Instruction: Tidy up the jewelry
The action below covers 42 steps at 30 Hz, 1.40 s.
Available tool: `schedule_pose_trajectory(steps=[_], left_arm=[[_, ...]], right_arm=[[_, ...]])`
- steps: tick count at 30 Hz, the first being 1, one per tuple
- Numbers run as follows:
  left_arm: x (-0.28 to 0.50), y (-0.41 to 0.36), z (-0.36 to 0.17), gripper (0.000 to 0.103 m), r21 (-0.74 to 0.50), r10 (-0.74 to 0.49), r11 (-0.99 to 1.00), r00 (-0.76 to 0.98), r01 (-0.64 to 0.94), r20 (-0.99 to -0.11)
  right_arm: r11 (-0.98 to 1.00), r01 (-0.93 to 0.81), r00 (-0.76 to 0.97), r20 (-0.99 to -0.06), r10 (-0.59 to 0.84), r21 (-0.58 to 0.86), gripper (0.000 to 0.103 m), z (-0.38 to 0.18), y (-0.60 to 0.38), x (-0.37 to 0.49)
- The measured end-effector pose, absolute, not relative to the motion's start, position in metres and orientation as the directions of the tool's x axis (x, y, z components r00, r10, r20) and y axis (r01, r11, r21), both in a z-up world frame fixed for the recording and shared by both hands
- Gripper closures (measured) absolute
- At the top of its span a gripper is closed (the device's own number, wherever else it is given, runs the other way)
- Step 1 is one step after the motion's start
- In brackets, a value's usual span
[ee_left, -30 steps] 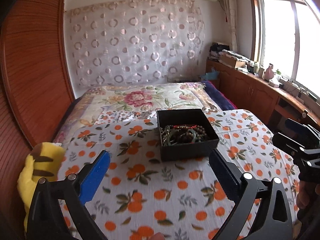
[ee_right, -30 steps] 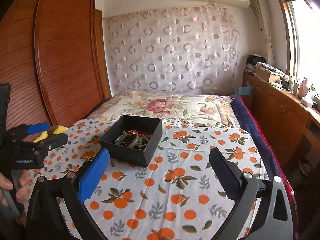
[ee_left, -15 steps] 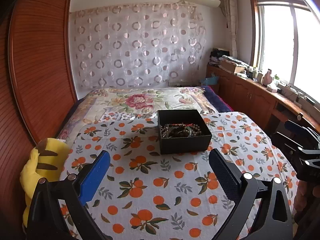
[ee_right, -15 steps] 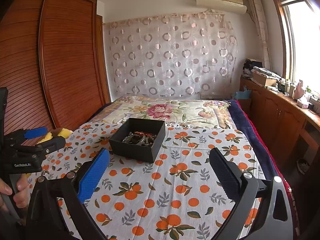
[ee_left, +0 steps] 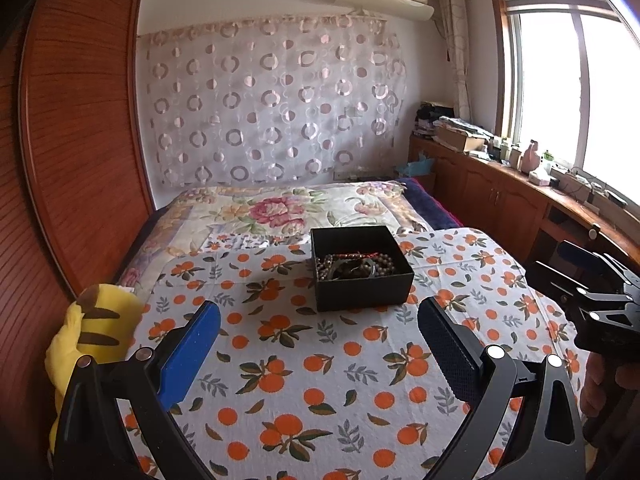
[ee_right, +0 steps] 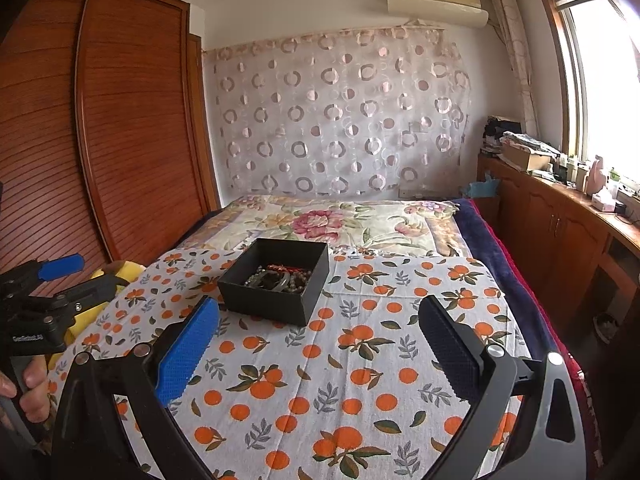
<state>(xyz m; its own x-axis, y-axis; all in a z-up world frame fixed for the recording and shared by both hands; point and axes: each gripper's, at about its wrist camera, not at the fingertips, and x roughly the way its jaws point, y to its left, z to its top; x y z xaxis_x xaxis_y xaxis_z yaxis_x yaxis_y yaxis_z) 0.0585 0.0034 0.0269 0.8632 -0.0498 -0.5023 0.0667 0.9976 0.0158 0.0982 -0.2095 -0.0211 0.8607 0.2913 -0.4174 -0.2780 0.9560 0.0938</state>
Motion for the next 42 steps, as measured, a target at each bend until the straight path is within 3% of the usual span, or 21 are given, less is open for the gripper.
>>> schedule_pose_trajectory(steps=[42], left_arm=[[0.0506,-0.0008,0.0346,0.008,0.007,-0.052,0.998,0.879,0.063,-0.473]], right_arm=[[0.956,-0.277,0.864,-0.411,0.291,0.095,0.002,-0.0198,-0.2128,0.0963]])
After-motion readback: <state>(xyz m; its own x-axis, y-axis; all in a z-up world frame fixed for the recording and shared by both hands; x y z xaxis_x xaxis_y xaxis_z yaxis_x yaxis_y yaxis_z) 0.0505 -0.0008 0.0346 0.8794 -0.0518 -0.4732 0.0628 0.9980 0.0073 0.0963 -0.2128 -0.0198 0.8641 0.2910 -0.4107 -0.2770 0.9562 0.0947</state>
